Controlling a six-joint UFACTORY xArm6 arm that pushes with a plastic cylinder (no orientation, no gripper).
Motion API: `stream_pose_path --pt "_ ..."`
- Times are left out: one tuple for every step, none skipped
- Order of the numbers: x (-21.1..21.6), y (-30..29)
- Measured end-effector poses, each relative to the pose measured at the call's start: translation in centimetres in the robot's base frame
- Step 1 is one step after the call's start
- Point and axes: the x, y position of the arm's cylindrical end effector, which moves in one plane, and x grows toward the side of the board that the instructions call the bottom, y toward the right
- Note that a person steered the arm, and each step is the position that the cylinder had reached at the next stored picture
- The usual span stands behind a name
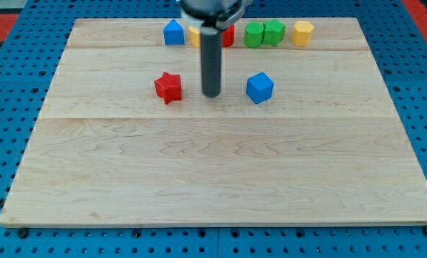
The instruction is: Place the red star to the left of the blue triangle
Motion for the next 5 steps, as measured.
stream_pose_path --pt "-0.8 -7.7" --pt "-6.1 -11.3" --pt "-1.7 -10.4" --pt "1.4 -5.6" --pt "-3.2 -3.8"
